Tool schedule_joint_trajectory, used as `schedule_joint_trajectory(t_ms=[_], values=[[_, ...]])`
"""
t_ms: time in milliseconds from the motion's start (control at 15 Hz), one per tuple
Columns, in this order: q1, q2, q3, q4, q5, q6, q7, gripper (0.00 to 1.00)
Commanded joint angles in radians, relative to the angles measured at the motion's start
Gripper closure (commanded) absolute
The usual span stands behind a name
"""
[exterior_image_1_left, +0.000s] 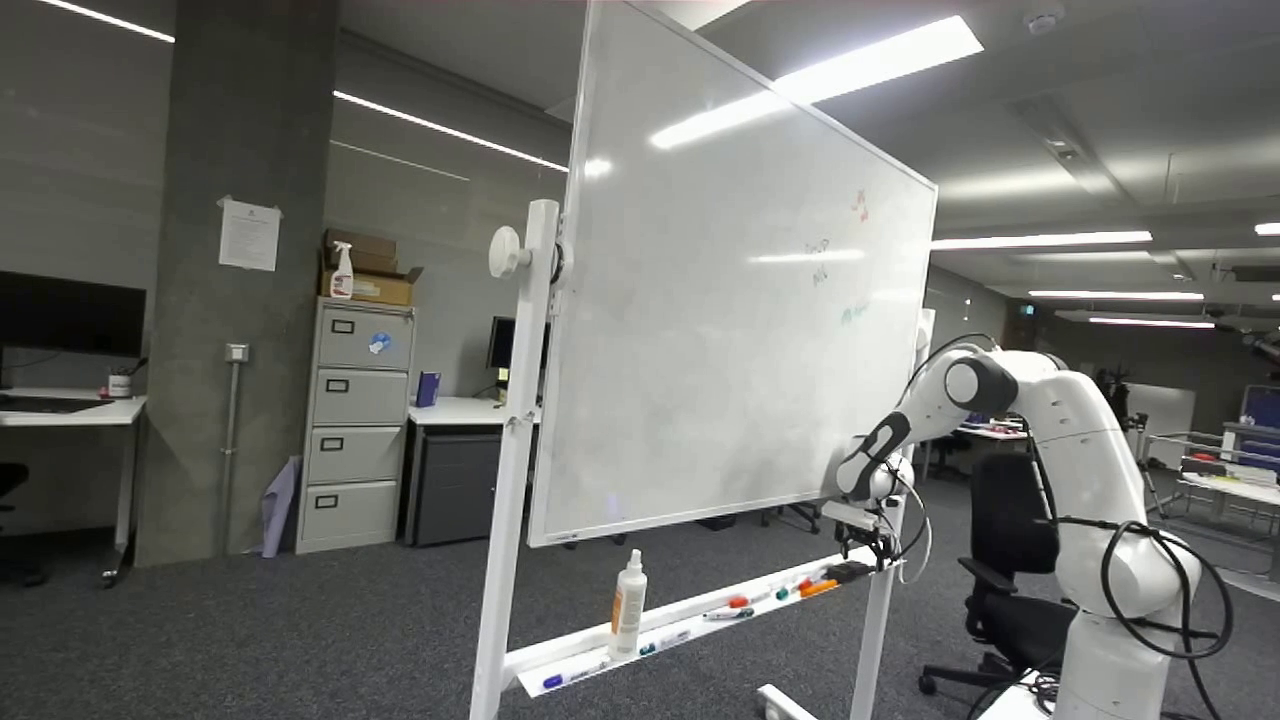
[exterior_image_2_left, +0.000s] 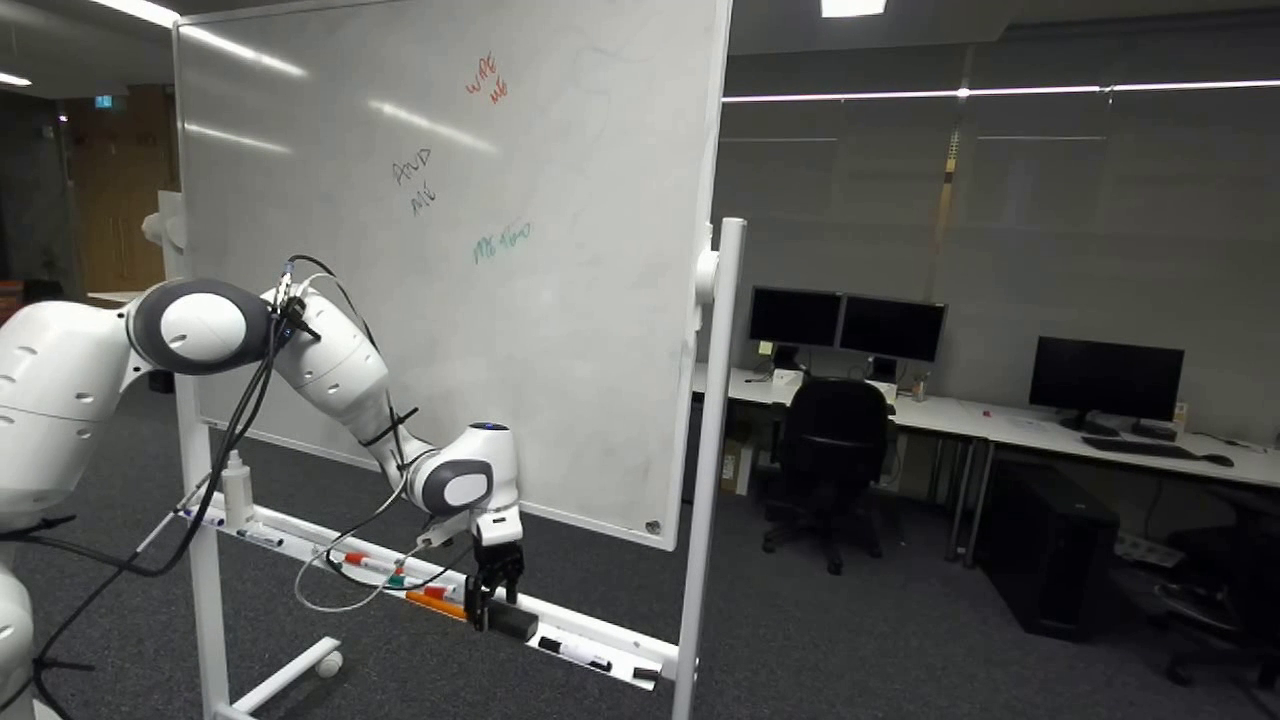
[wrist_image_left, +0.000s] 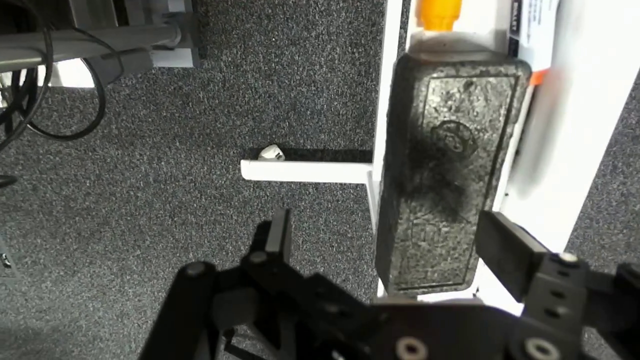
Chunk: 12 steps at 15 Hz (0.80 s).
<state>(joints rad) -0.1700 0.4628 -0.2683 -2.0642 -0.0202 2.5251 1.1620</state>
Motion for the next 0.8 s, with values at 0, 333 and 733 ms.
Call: schedule_joint_trajectory(t_ms=[0,333,733], values=[[0.019,0.027,-0.018,0.025,0.025,0.045,0.007,0.00],[0.023,0.035,-0.006,0.012,0.043,0.142,-0.021,0.00],[0.022,0.031,0.021,0.009,0.085,0.121,-0.067,0.00]])
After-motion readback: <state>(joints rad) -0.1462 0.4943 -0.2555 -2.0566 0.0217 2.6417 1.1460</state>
